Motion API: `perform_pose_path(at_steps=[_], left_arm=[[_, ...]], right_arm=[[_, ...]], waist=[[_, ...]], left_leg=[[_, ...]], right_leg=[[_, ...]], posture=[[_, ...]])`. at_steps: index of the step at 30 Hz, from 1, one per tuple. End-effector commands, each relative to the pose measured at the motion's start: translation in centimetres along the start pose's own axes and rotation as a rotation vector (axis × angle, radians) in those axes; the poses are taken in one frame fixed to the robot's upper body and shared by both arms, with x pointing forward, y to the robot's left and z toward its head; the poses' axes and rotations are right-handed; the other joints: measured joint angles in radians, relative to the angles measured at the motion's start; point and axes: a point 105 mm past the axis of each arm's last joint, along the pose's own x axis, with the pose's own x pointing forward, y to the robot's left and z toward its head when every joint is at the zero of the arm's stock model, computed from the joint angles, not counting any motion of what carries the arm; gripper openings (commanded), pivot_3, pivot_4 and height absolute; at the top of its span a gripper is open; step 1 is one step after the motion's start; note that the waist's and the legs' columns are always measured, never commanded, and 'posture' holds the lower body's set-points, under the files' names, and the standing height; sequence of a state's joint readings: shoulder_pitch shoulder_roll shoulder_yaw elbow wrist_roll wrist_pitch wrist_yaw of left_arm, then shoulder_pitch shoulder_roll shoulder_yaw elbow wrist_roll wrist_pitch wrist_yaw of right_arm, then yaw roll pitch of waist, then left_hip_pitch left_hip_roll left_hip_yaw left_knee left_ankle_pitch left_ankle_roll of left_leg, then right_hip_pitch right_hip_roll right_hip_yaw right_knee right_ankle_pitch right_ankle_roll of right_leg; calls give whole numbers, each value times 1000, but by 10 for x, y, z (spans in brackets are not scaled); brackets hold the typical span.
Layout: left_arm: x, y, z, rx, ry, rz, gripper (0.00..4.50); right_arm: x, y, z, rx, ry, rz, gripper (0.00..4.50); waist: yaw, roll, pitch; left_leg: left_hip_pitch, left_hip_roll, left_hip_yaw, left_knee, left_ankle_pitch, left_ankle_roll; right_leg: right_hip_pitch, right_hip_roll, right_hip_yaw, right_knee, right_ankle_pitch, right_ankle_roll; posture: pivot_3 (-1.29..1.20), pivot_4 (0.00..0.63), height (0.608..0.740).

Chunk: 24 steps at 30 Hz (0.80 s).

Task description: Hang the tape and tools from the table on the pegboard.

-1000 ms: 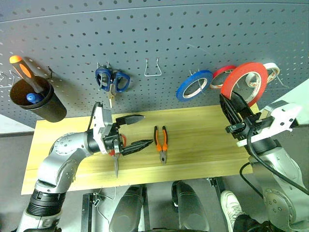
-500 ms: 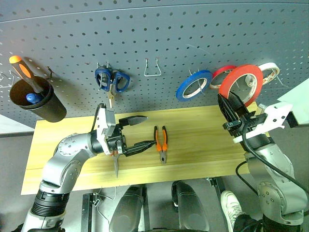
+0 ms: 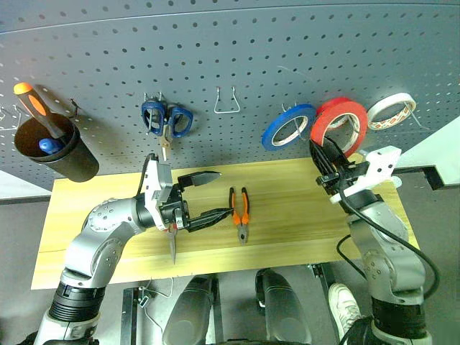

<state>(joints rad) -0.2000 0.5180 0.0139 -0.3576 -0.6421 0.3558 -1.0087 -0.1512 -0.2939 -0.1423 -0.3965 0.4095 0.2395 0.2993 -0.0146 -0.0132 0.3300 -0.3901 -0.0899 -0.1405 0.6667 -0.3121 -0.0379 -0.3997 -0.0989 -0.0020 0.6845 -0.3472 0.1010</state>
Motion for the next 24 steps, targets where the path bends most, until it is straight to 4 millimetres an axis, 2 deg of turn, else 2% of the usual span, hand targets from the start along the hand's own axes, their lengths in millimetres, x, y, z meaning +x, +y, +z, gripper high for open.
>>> perform_pose_path(at_steps=[1, 3, 8, 14, 18, 24], left_arm=[[1, -6, 10, 44, -32, -16, 4500], [1, -6, 11, 44, -33, -13, 4500], [0, -6, 10, 46, -29, -6, 4500], [-1, -6, 8, 42, -19, 0, 4500], [-17, -10, -6, 9, 78, 23, 4500], [-62, -29, -39, -73, 283, 48, 4500]], right_arm=[[4, -1, 5, -6, -38, -1, 687], [6, -2, 2, 9, -25, -6, 687], [6, -6, 0, 21, -10, -21, 2310], [5, -7, -3, 2, 11, -28, 4483], [-4, -3, -8, -19, 60, -27, 4483], [-37, 9, -23, -9, 183, -13, 4483]], waist=[[0, 0, 0], [-1, 0, 0], [0, 0, 0], [0, 0, 0], [-3, 0, 0], [0, 0, 0]], left_leg=[[0, 0, 0, 0, 0, 0], [0, 0, 0, 0, 0, 0], [0, 0, 0, 0, 0, 0], [0, 0, 0, 0, 0, 0], [0, 0, 0, -1, 0, 0], [-2, 0, 0, -2, 0, 0]], right_leg=[[0, 0, 0, 0, 0, 0], [0, 0, 0, 0, 0, 0], [0, 0, 0, 0, 0, 0], [0, 0, 0, 0, 0, 0], [-1, 0, 0, 0, 0, 0], [-3, 0, 1, 0, 0, 0]], posture=[[50, 310, 725], [53, 312, 725], [52, 313, 725], [52, 313, 725], [57, 316, 725], [68, 318, 725]])
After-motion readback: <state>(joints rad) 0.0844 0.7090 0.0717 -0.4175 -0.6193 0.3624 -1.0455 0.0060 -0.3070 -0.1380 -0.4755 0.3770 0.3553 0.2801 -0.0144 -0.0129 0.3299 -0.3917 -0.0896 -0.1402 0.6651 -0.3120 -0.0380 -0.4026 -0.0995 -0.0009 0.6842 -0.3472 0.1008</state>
